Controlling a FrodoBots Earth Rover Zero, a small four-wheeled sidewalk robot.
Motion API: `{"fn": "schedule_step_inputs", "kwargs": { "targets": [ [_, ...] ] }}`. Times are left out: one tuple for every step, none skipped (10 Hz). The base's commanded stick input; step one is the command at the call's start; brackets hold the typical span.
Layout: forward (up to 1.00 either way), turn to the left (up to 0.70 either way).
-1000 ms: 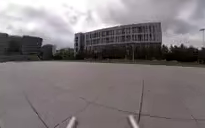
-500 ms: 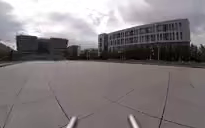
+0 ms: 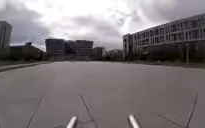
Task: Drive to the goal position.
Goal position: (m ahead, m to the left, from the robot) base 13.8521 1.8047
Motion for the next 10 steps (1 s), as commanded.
{"fn": "schedule_step_inputs", "kwargs": {
  "targets": [
    [0.0, 0.7],
    [0.0, 0.7],
    [0.0, 0.69],
    [0.0, 0.54],
    [0.0, 0.05],
    [0.0, -0.1],
    [0.27, -0.38],
    [0.63, -0.35],
    [0.7, -0.34],
    [0.7, -0.34]
  ]
}}
